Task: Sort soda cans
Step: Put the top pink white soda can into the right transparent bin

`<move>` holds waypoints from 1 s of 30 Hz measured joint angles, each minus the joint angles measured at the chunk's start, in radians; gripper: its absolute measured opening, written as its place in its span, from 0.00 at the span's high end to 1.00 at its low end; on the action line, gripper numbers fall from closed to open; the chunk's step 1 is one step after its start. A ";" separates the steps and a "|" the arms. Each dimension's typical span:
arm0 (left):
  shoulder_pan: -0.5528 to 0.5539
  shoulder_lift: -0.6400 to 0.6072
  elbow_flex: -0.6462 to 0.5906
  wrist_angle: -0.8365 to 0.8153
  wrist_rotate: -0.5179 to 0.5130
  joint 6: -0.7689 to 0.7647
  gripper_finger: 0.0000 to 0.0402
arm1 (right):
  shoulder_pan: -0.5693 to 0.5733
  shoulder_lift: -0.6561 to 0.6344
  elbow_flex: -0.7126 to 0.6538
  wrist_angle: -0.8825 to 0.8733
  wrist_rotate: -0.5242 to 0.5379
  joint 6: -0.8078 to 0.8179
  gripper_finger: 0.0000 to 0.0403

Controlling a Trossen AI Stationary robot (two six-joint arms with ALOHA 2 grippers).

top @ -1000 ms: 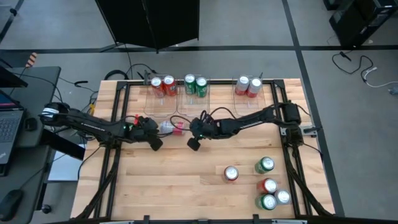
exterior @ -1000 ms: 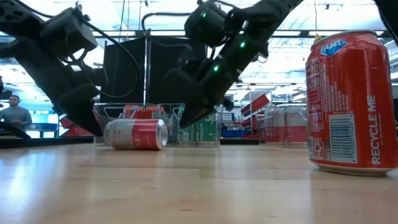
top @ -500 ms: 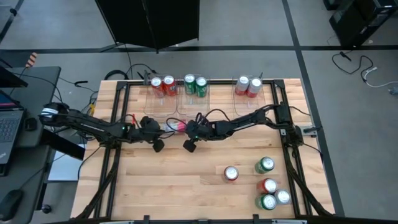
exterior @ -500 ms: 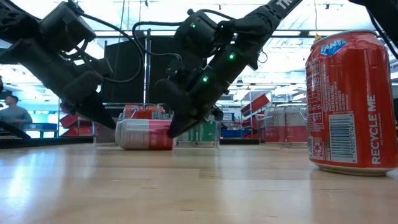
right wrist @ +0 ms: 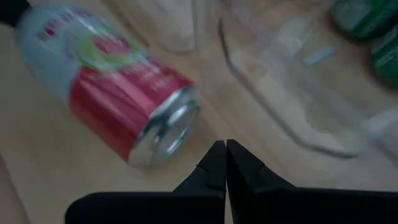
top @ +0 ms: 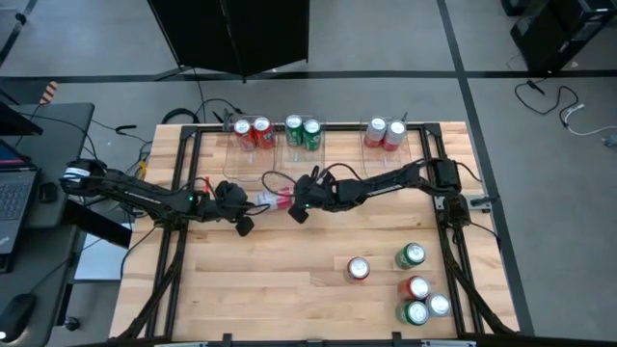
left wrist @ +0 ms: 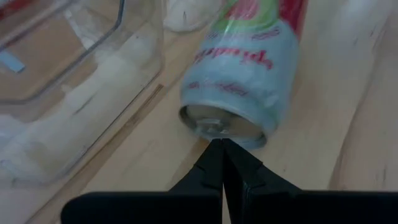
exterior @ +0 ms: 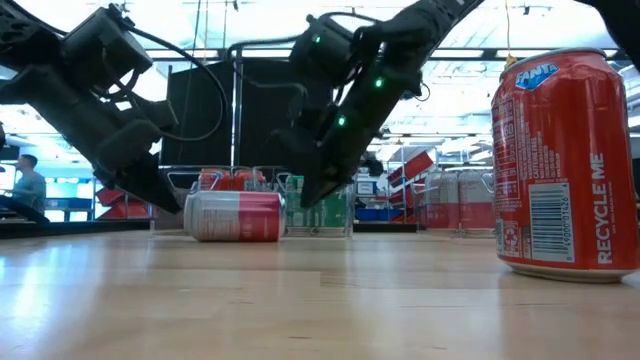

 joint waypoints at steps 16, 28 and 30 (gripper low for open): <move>-0.014 0.000 -0.004 0.130 0.022 0.046 0.99 | 0.029 0.017 -0.002 0.078 -0.061 0.009 1.00; -0.012 -0.013 0.107 0.157 0.021 0.135 0.99 | 0.057 0.021 -0.005 0.009 -0.216 0.059 1.00; -0.013 -0.013 0.129 0.152 0.023 0.162 0.99 | 0.063 0.020 -0.005 0.017 -0.235 0.057 1.00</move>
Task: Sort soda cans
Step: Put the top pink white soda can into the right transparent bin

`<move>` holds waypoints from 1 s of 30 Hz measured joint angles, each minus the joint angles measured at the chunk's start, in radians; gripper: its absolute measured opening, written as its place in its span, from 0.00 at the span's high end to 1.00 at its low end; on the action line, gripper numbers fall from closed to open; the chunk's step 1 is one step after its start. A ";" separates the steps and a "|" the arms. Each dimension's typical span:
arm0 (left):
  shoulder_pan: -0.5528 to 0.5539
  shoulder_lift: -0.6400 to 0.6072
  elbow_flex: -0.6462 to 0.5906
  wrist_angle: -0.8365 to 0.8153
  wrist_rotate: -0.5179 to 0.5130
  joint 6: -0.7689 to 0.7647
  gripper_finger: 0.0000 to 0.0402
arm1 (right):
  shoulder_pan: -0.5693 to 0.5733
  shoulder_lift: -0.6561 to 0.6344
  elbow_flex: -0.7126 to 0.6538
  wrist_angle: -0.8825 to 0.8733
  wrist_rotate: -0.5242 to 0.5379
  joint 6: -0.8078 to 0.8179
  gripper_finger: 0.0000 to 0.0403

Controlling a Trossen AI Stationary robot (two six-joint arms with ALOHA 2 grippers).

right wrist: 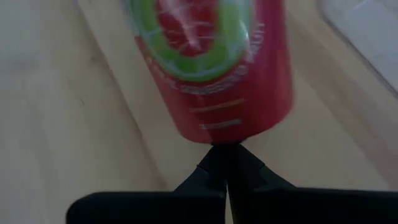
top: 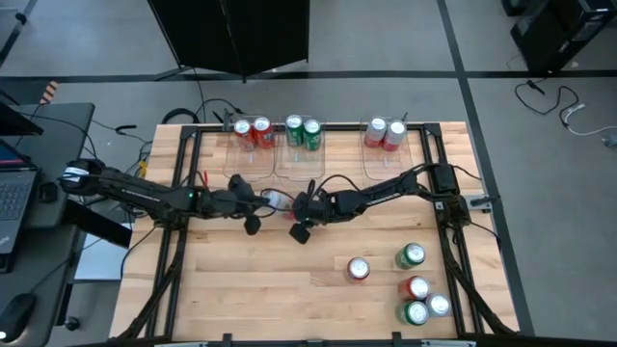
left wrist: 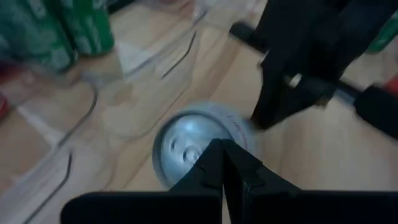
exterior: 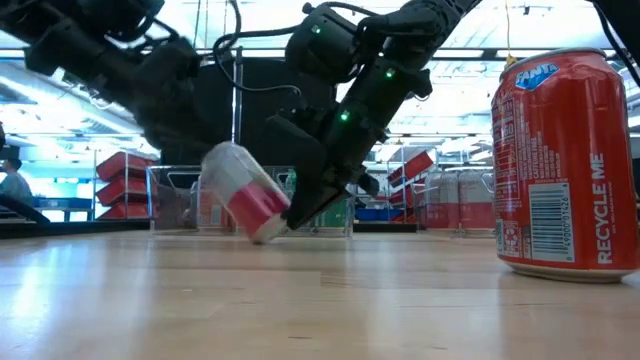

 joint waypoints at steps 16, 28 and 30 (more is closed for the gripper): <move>-0.001 0.003 0.022 0.031 0.067 0.040 0.99 | 0.006 -0.006 0.007 0.092 -0.017 -0.050 1.00; -0.001 0.003 0.020 0.055 0.139 0.039 0.99 | 0.002 -0.014 0.005 0.073 -0.047 -0.101 0.92; -0.001 0.003 0.019 0.057 0.144 0.039 0.99 | -0.002 -0.028 0.005 0.055 -0.048 -0.110 0.90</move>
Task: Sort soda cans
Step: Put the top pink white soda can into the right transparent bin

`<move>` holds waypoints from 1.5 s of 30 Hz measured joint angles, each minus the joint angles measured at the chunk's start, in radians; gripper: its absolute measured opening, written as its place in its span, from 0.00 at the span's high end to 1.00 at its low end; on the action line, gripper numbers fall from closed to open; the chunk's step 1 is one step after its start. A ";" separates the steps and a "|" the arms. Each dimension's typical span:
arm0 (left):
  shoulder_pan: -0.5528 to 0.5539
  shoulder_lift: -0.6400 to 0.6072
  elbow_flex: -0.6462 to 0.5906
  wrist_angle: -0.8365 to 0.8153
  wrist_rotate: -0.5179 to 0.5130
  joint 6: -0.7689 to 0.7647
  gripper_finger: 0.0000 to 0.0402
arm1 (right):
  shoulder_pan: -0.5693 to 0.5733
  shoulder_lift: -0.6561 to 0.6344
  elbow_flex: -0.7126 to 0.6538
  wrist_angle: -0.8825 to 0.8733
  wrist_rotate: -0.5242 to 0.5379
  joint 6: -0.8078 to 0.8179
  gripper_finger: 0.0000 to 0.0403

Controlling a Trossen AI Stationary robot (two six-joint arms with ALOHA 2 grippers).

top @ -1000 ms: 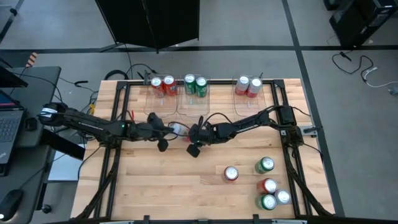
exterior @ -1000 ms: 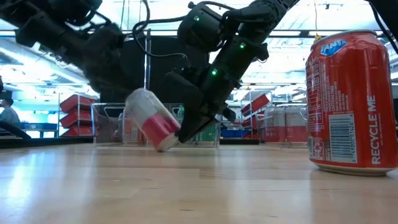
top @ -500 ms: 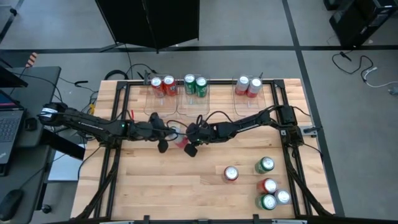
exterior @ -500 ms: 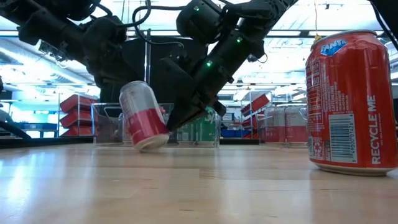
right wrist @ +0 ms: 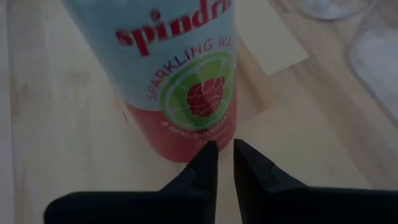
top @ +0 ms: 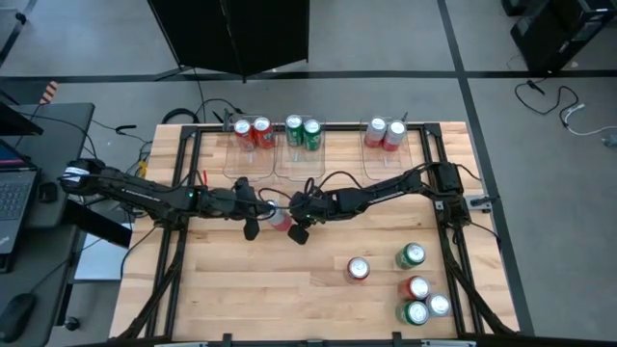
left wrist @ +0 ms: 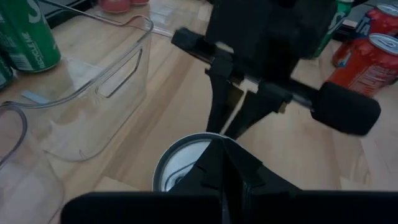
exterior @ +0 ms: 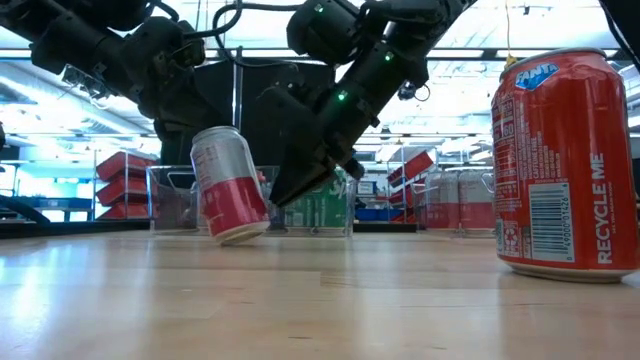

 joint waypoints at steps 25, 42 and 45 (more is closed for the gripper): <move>0.000 0.089 0.000 0.134 0.050 0.027 0.99 | -0.039 -0.207 -0.001 -0.195 0.001 -0.121 0.48; 0.028 0.088 -0.002 0.191 0.069 0.066 0.99 | -0.039 -0.208 0.000 -0.170 0.002 -0.165 0.21; 0.028 0.049 -0.002 0.207 0.071 0.107 0.99 | -0.035 -0.208 0.014 -0.152 0.003 -0.187 0.19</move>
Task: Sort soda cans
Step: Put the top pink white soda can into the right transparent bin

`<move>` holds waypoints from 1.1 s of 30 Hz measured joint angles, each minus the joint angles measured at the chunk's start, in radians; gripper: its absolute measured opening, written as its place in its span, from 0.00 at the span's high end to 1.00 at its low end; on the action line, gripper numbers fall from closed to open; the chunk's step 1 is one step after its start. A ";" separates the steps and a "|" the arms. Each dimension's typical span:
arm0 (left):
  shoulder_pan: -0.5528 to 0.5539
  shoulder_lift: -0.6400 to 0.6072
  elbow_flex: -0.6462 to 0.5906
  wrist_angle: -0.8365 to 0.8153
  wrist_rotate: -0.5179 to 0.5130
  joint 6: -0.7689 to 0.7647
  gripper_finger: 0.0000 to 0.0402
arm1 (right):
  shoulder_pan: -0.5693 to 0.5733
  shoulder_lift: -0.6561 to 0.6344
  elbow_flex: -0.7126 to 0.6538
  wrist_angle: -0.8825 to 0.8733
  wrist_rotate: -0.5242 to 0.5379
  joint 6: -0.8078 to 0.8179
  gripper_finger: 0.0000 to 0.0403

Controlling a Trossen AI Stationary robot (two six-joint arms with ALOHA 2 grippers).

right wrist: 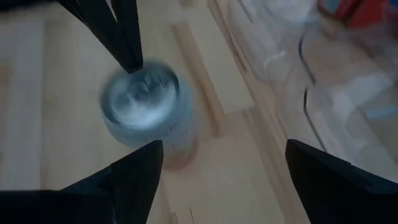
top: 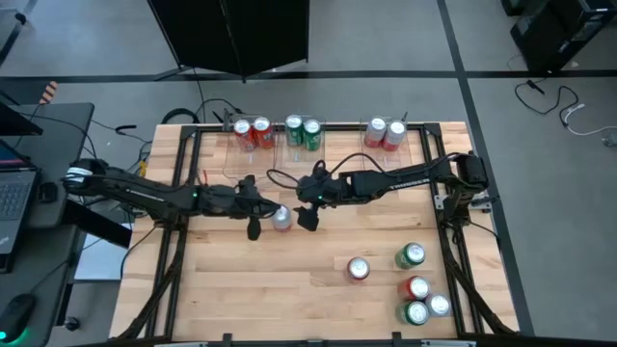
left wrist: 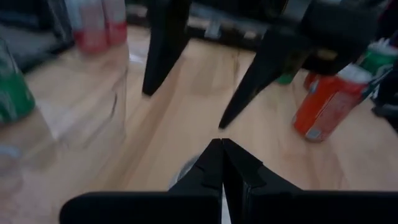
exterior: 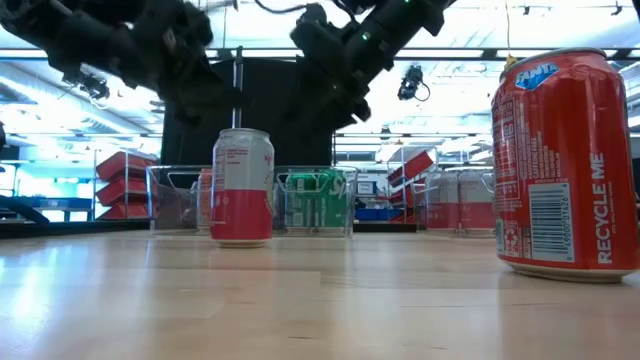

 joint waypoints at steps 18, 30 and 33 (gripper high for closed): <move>-0.002 -0.479 -0.135 -0.126 -0.025 0.072 0.99 | 0.046 0.092 0.001 0.283 -0.007 -0.046 0.14; -0.008 -0.501 -0.140 -0.161 -0.027 0.058 0.99 | 0.054 0.101 0.002 0.291 0.001 -0.039 0.13; -0.008 -0.501 -0.140 -0.163 -0.027 0.058 0.99 | 0.056 0.116 0.003 0.307 0.001 -0.036 0.13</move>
